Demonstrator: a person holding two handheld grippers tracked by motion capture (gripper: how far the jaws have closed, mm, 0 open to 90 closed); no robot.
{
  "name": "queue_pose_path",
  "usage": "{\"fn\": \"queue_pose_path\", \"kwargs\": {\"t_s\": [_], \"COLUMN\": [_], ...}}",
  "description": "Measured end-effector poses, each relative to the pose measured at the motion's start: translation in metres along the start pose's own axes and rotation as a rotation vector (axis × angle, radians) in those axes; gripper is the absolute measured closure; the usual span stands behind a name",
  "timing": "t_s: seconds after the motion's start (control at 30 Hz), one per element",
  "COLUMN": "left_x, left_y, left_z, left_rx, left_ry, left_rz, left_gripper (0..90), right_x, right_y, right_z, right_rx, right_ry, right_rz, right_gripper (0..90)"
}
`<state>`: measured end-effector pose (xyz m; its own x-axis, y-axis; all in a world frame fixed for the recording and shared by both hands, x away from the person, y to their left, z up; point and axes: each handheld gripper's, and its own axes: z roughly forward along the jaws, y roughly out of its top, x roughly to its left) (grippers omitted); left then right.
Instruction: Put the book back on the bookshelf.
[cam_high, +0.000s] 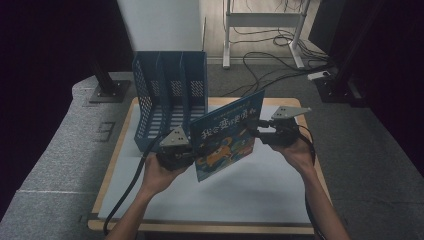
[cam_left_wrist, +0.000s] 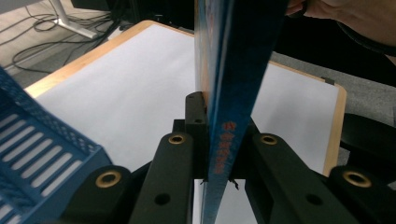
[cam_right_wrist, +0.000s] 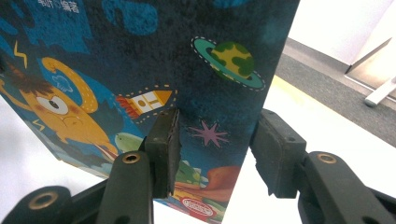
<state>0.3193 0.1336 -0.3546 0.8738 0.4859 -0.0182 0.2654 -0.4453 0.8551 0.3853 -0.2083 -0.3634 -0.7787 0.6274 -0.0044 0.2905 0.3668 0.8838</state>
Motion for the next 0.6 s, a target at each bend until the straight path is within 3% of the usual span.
{"fn": "queue_pose_path", "kwargs": {"t_s": [0.6], "left_x": [0.034], "left_y": [0.014], "left_z": [-0.057], "left_rx": [-0.037], "left_ry": [0.072], "left_rz": [-0.008], "left_gripper": [83.2], "right_x": [0.013], "right_y": [0.071], "right_z": [0.035], "right_rx": [-0.047], "right_ry": [0.027], "right_rz": [-0.065], "right_gripper": [52.4]}}
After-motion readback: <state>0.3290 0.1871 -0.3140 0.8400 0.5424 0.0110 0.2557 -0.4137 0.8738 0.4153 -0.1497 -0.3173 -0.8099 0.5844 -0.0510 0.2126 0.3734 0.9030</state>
